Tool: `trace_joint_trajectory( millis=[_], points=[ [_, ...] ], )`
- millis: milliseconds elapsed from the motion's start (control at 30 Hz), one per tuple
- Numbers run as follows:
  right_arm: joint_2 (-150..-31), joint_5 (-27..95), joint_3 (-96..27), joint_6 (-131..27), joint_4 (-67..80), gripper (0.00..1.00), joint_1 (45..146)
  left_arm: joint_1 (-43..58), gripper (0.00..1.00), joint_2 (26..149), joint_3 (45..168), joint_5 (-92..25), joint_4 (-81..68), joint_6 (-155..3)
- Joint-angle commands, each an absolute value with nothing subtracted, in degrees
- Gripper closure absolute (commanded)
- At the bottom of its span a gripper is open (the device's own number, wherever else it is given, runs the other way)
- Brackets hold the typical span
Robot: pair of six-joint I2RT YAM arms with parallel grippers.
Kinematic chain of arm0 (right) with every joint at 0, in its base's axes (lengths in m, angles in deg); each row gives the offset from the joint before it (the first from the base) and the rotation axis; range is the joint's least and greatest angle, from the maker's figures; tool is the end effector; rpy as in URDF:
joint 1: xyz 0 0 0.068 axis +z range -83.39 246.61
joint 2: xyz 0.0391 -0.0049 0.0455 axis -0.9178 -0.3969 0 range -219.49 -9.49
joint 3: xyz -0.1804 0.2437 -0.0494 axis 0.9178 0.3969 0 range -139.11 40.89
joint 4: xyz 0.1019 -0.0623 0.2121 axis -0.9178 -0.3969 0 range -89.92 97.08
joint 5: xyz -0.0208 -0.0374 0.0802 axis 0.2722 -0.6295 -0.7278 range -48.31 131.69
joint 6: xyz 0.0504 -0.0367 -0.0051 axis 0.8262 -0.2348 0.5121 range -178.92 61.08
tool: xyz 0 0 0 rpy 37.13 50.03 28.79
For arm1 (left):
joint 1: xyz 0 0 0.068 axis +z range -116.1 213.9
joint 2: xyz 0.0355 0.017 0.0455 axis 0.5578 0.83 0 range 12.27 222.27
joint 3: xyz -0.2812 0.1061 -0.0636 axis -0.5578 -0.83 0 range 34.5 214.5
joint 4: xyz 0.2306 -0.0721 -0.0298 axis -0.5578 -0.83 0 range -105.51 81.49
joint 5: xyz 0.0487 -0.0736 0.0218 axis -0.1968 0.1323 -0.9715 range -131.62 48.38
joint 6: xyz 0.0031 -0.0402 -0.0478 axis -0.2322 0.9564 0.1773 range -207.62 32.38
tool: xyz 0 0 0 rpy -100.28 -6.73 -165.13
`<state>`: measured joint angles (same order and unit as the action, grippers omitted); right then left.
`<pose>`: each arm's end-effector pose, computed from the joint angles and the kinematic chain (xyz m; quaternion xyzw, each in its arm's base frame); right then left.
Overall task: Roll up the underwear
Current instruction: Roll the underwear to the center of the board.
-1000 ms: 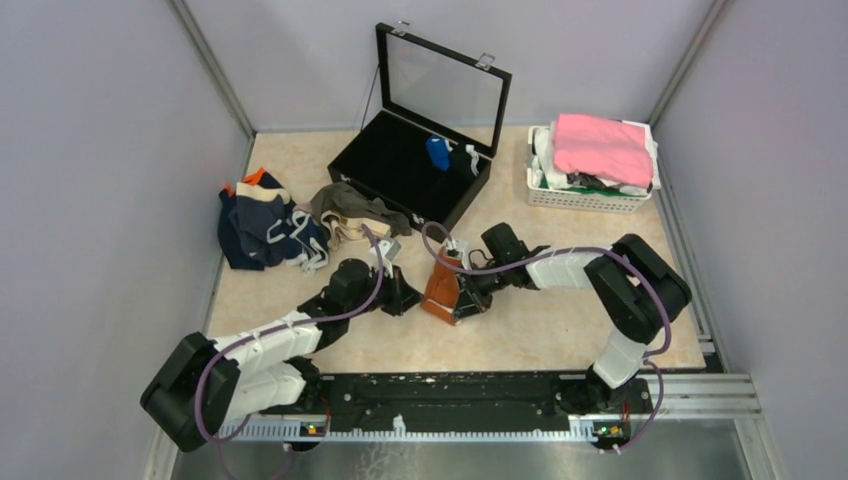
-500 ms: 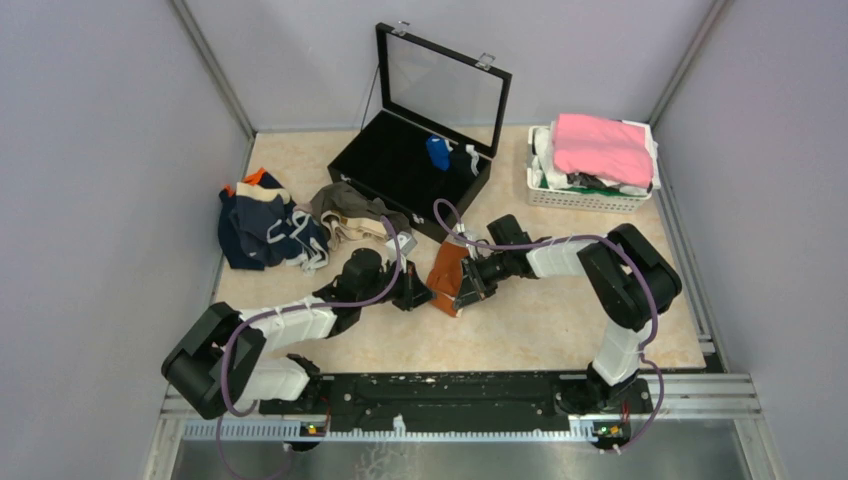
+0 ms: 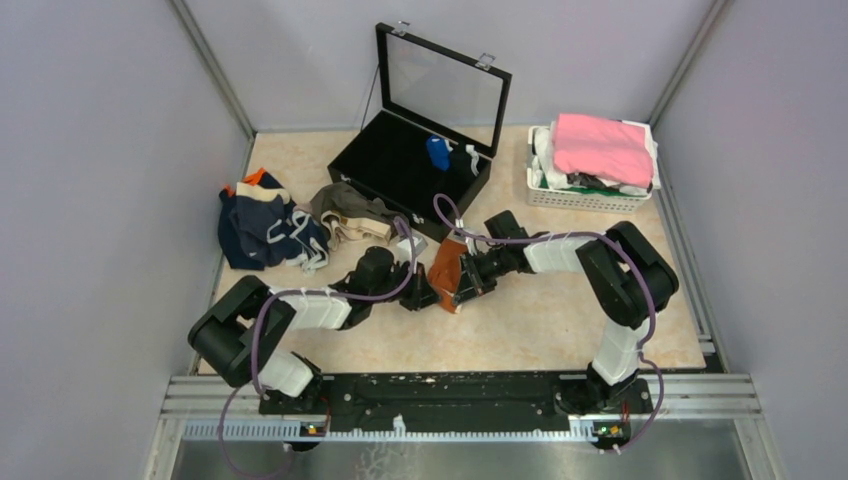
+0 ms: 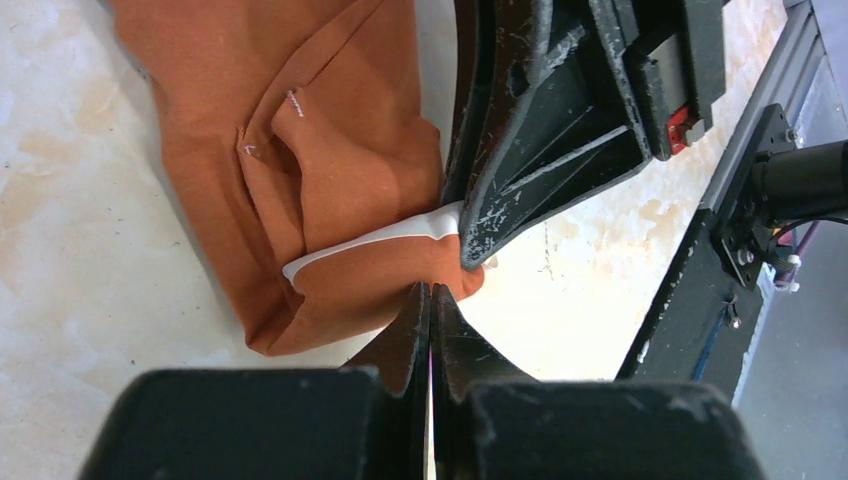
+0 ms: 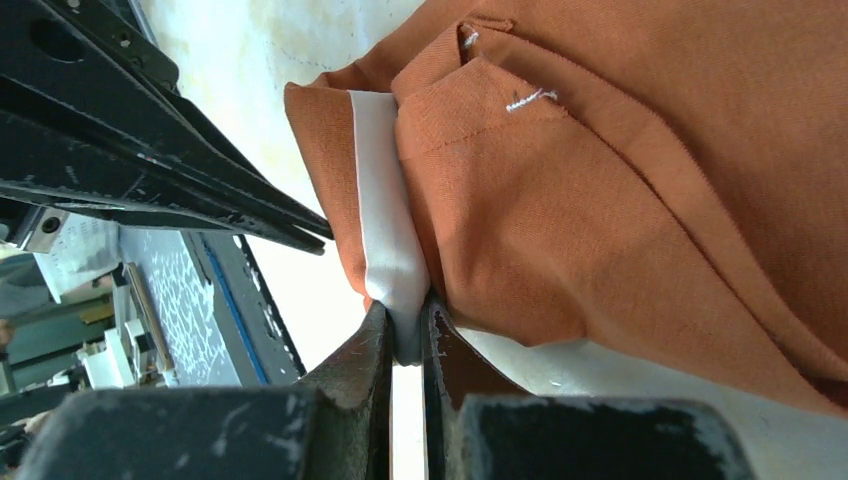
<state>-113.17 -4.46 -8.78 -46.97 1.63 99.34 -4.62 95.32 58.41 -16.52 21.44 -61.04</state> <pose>0.2559 0.2053 0.1650 -0.2616 0.8543 0.4419 0.0804 0.1856 -0.1736 0.1907 0.1969 0.8258 -0.4239 0.3156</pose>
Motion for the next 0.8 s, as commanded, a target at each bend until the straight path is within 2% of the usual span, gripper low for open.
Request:
trace_joint_trajectory(
  millis=[0, 333, 500, 767],
  points=[
    [-114.07, -1.44, -10.57, -47.23, 0.71, 0.99, 98.57, -4.86, 1.0, 97.42, 60.37, -17.01, 27.47, -62.03],
    [-114.0, -1.46, -10.7, -47.4, 0.54, 0.95, 98.43, -4.86, 1.0, 100.31, 61.66, -18.64, 29.74, -60.99],
    [-112.92, -1.55, -10.7, -47.1, 0.65, 0.87, 98.44, -4.86, 1.0, 101.36, 61.51, -22.28, 28.02, -60.76],
    [-109.93, -0.63, -11.45, -47.05, -0.99, 0.67, 98.37, -4.83, 1.0, 104.28, 61.95, -26.85, 27.35, -59.73]
  ],
)
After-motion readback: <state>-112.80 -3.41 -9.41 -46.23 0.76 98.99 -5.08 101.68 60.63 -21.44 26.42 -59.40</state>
